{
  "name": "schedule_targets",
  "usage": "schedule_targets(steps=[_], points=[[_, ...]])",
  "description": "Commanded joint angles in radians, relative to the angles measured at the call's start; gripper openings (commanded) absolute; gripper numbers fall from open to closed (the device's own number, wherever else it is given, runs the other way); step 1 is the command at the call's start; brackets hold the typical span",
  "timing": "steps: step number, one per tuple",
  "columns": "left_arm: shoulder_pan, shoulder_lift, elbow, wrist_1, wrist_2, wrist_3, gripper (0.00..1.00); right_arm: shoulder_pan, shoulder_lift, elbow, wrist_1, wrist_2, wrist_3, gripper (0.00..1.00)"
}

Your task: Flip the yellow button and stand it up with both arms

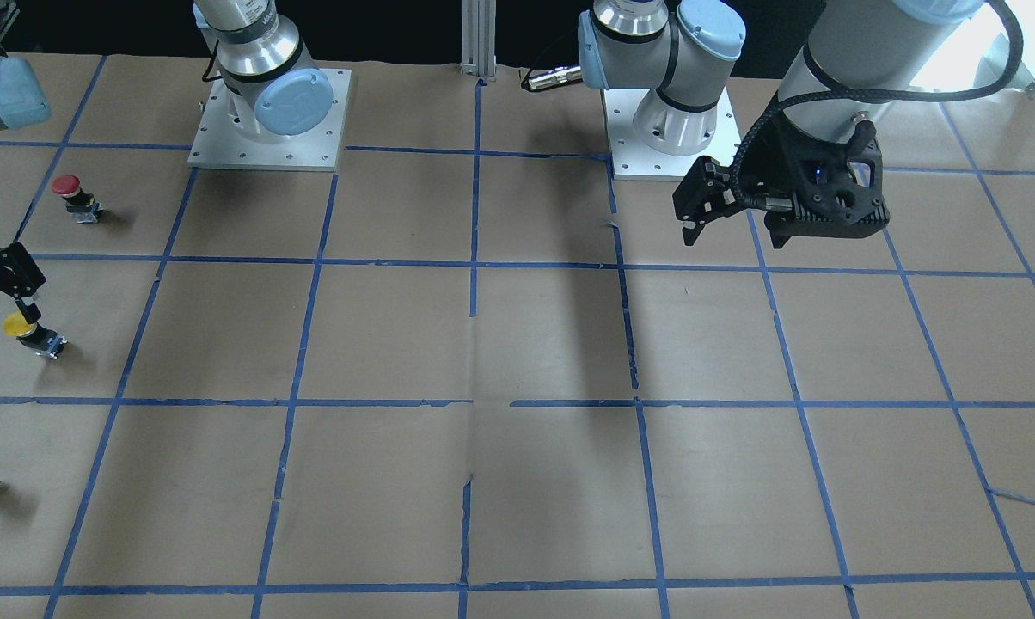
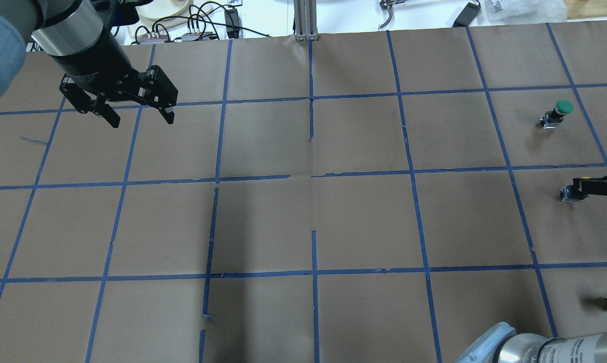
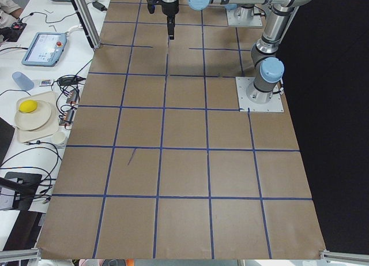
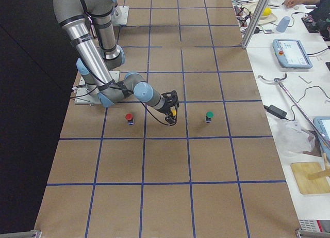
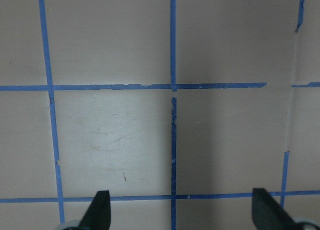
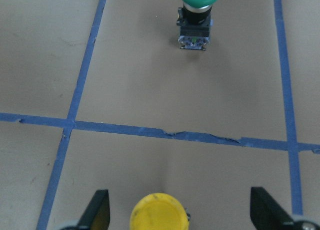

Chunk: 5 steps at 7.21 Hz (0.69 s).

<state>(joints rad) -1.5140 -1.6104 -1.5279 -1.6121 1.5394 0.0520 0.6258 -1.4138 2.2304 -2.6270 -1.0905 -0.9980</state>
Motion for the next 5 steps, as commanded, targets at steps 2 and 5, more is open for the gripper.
schedule_targets(steps=[2,5], points=[[0.000,0.000,0.000,0.000,0.001,0.000,1.00,0.184,-0.013,-0.237,0.280,-0.182,0.284,1.00],[0.000,0.000,0.000,0.003,-0.002,-0.001,1.00,0.378,-0.034,-0.530,0.725,-0.399,0.576,1.00]])
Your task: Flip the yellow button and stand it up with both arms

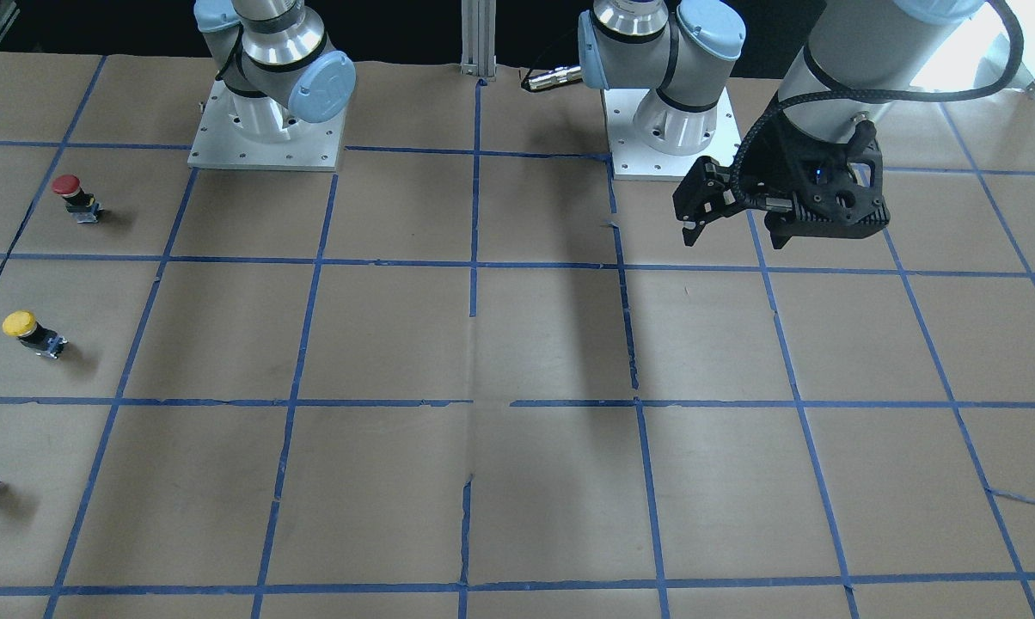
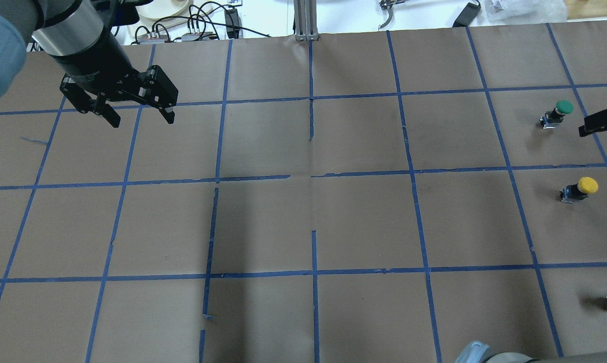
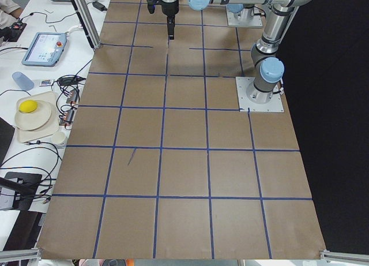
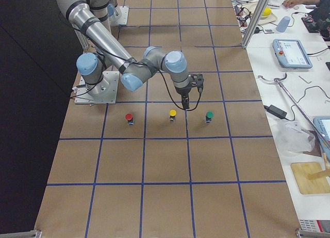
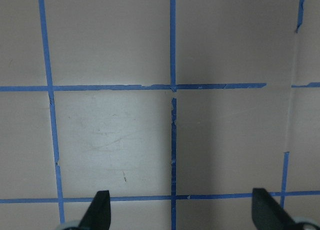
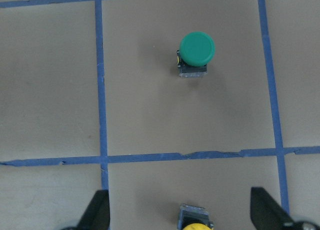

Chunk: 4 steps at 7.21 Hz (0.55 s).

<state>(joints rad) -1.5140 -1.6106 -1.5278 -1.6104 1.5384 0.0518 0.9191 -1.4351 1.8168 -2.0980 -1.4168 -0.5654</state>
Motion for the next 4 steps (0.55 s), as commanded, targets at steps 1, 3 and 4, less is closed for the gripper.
schedule_targets(steps=[1,3,4], points=[[0.000,0.000,0.000,0.001,0.000,0.000,1.00,0.175,-0.033,-0.181,0.351,-0.083,0.329,1.00],[0.002,0.000,0.000,0.003,-0.001,0.000,1.00,0.384,-0.096,-0.197,0.455,-0.155,0.535,1.00],[0.002,0.000,0.000,0.003,0.000,0.000,1.00,0.488,-0.122,-0.201,0.496,-0.163,0.636,1.00]])
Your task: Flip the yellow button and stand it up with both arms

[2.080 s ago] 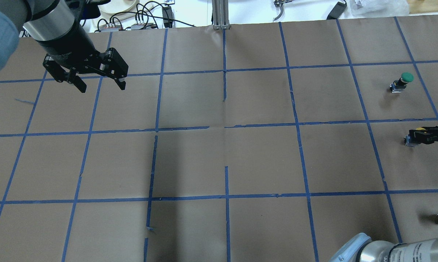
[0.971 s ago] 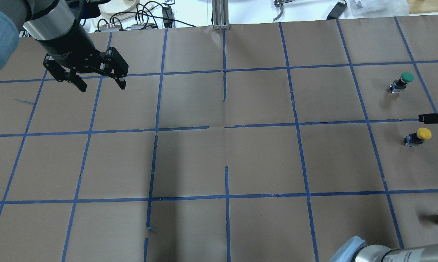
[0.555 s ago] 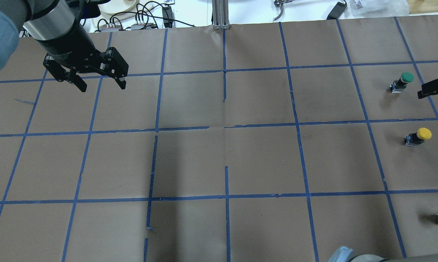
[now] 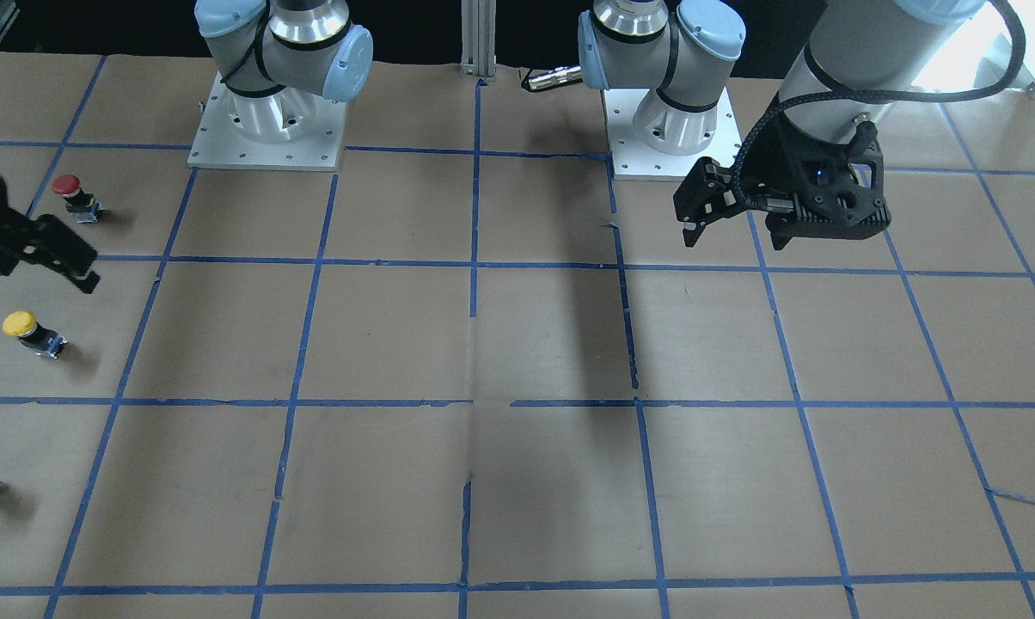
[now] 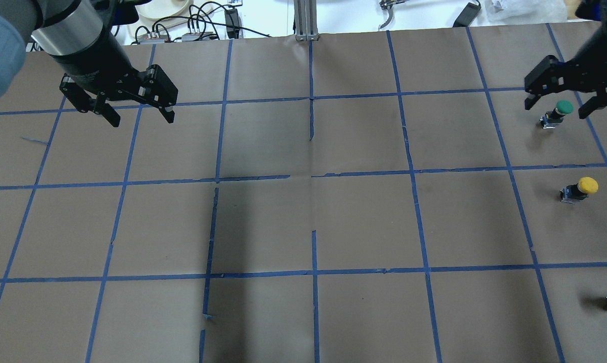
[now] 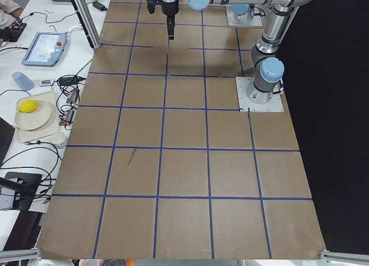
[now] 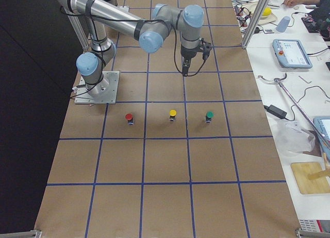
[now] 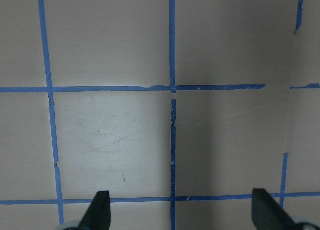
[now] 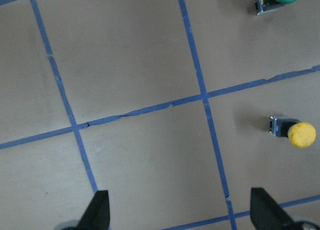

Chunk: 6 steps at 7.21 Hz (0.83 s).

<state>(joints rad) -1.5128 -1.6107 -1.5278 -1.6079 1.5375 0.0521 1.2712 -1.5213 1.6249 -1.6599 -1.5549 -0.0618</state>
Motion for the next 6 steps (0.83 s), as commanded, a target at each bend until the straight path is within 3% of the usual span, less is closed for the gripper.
schedule_targets(steps=[1,3,6], points=[[0.000,0.002,0.000,-0.001,0.001,0.000,1.00,0.227,-0.049,-0.011,0.096,-0.030,0.195,1.00],[0.000,0.002,0.000,-0.001,0.001,0.000,1.00,0.298,-0.065,-0.002,0.150,-0.025,0.201,1.00],[-0.001,0.002,0.002,0.000,0.000,0.000,1.00,0.281,-0.066,0.001,0.149,-0.031,0.188,1.00]])
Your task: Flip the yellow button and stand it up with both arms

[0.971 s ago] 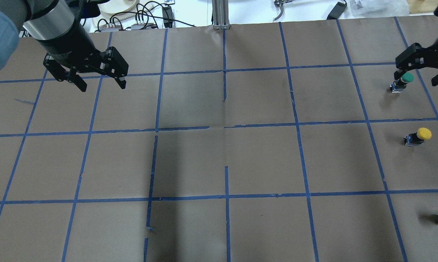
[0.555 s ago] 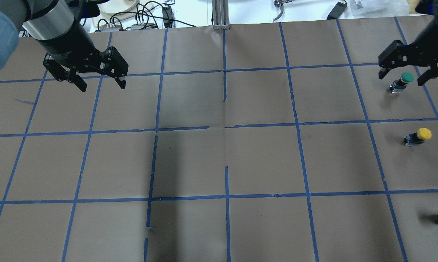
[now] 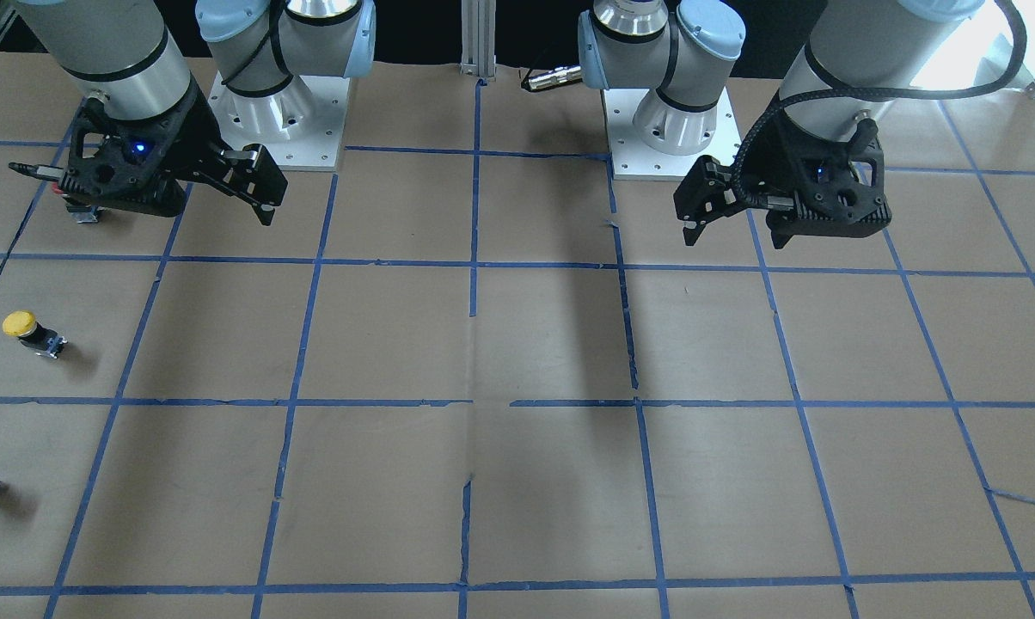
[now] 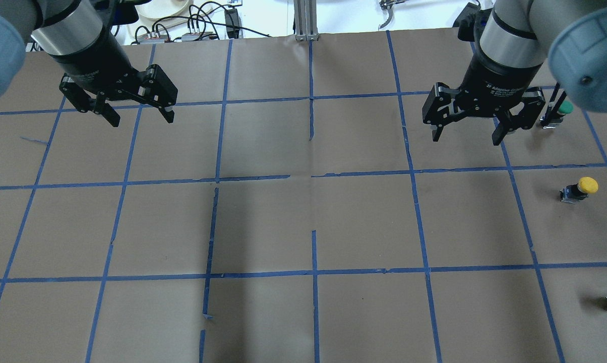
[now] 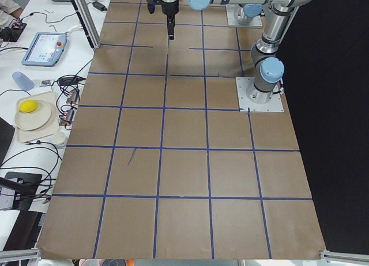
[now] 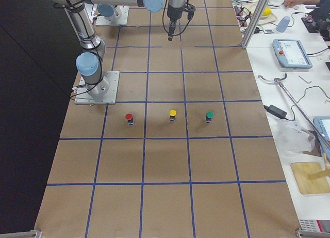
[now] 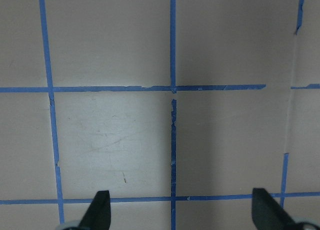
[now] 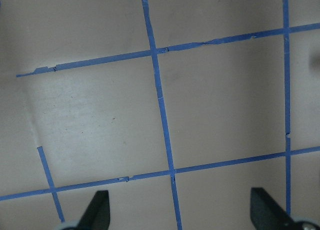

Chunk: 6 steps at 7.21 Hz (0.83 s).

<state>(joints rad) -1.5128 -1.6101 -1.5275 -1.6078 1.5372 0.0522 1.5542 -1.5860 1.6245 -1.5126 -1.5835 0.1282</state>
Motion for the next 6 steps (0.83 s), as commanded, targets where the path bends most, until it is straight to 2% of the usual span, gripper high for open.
schedule_targets(steps=[1,6], points=[[0.000,-0.001,0.007,0.000,0.000,0.000,1.00,-0.002,0.000,0.002,0.005,-0.001,-0.002,1.00],[-0.003,0.001,0.012,-0.004,0.001,-0.002,1.00,-0.002,0.000,0.002,0.000,0.011,0.001,1.00]])
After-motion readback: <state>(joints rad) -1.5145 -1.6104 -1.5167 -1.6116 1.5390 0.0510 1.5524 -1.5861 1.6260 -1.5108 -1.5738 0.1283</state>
